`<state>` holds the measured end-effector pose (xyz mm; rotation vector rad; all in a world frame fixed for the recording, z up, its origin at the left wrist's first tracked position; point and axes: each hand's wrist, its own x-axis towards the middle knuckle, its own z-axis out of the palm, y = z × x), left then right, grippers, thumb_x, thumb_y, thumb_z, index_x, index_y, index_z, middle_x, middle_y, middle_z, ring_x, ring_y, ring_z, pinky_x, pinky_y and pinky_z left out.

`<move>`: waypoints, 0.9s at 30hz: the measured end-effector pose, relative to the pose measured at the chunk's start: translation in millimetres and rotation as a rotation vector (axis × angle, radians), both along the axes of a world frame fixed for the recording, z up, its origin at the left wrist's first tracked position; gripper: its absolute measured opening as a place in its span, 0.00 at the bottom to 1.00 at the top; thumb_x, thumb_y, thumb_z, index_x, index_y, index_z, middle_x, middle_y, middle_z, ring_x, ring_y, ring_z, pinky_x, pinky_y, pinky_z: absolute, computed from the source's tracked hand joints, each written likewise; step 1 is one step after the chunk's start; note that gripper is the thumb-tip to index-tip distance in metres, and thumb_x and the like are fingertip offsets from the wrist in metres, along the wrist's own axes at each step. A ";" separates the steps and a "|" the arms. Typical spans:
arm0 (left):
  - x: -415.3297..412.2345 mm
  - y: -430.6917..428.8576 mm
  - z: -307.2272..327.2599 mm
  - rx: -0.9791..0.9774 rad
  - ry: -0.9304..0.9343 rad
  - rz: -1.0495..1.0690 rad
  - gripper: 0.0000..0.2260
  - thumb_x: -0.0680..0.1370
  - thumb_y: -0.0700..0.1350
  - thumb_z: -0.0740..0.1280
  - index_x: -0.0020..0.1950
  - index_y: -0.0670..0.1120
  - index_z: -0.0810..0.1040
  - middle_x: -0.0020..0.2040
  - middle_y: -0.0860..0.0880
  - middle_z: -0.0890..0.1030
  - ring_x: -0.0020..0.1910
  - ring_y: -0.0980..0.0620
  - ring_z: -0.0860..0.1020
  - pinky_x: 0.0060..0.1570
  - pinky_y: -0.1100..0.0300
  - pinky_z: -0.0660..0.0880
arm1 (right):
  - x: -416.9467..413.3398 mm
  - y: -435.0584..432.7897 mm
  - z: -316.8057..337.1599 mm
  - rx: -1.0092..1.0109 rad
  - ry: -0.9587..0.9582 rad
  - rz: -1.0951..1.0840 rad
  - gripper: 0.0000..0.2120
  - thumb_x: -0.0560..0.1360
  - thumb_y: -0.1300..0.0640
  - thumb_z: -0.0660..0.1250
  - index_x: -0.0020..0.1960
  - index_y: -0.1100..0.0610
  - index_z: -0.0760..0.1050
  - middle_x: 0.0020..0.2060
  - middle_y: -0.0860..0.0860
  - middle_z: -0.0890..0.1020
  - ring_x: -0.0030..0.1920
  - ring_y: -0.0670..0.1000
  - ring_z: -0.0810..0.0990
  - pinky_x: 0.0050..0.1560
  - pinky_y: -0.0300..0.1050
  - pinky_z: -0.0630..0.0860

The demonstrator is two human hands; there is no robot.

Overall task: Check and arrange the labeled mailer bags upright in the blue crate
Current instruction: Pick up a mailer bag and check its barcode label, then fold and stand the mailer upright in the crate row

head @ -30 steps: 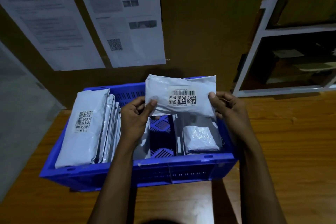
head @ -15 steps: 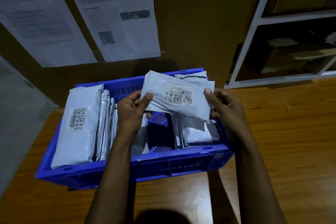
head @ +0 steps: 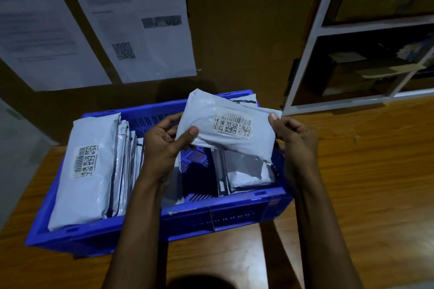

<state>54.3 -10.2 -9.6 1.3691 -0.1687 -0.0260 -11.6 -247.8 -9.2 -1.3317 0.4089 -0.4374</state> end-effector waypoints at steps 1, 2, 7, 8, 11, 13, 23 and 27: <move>-0.6 -3.0 0.6 -0.060 0.026 -0.015 0.20 0.72 0.39 0.73 0.63 0.39 0.78 0.47 0.48 0.87 0.39 0.53 0.82 0.37 0.62 0.80 | 0.6 1.0 0.0 0.019 -0.011 -0.017 0.09 0.78 0.53 0.73 0.43 0.59 0.82 0.42 0.55 0.87 0.44 0.52 0.86 0.44 0.52 0.79; -2.5 -6.5 1.1 -0.120 0.056 -0.043 0.19 0.73 0.40 0.72 0.63 0.37 0.78 0.46 0.47 0.86 0.38 0.51 0.81 0.39 0.61 0.81 | 1.1 1.8 0.6 0.042 -0.021 -0.036 0.09 0.79 0.53 0.73 0.45 0.58 0.82 0.44 0.55 0.88 0.45 0.53 0.86 0.45 0.53 0.79; -15.9 -30.6 2.7 -0.230 0.158 -0.189 0.08 0.76 0.43 0.69 0.50 0.39 0.81 0.47 0.38 0.84 0.44 0.44 0.83 0.45 0.51 0.83 | 0.9 6.5 3.9 0.081 -0.035 -0.007 0.11 0.80 0.53 0.70 0.53 0.61 0.79 0.51 0.63 0.85 0.52 0.59 0.86 0.45 0.53 0.80; -15.7 -34.5 3.4 -0.225 0.164 -0.181 0.10 0.77 0.45 0.69 0.51 0.39 0.81 0.48 0.38 0.84 0.45 0.43 0.83 0.45 0.49 0.83 | 0.2 7.7 4.0 0.058 -0.028 0.028 0.12 0.81 0.53 0.69 0.55 0.63 0.79 0.51 0.62 0.85 0.50 0.57 0.86 0.43 0.50 0.80; -10.1 -38.0 8.0 -0.216 0.175 -0.114 0.11 0.78 0.46 0.68 0.55 0.39 0.80 0.53 0.41 0.86 0.51 0.43 0.85 0.45 0.50 0.83 | -3.7 7.8 6.9 -0.031 -0.031 0.159 0.12 0.81 0.58 0.69 0.58 0.66 0.75 0.50 0.62 0.85 0.41 0.56 0.86 0.38 0.50 0.82; -5.5 -34.3 9.2 -0.206 0.157 -0.063 0.09 0.80 0.42 0.68 0.58 0.41 0.80 0.54 0.44 0.86 0.53 0.46 0.85 0.45 0.54 0.83 | -6.2 6.4 8.8 -0.085 -0.014 0.250 0.10 0.79 0.60 0.70 0.56 0.65 0.75 0.53 0.62 0.84 0.40 0.60 0.86 0.42 0.59 0.83; -1.6 -12.4 6.8 0.069 0.071 -0.062 0.06 0.80 0.36 0.68 0.56 0.41 0.80 0.48 0.42 0.87 0.46 0.46 0.86 0.42 0.54 0.83 | -1.7 28.3 18.4 -0.067 0.055 0.452 0.17 0.77 0.54 0.73 0.64 0.54 0.79 0.52 0.55 0.88 0.55 0.53 0.87 0.56 0.54 0.82; -4.0 -4.1 3.5 0.213 0.074 -0.019 0.05 0.81 0.36 0.67 0.46 0.41 0.80 0.42 0.45 0.87 0.38 0.50 0.84 0.37 0.56 0.82 | -1.0 36.2 17.4 -0.060 0.044 0.403 0.12 0.77 0.59 0.73 0.58 0.65 0.82 0.47 0.55 0.89 0.42 0.47 0.88 0.39 0.43 0.83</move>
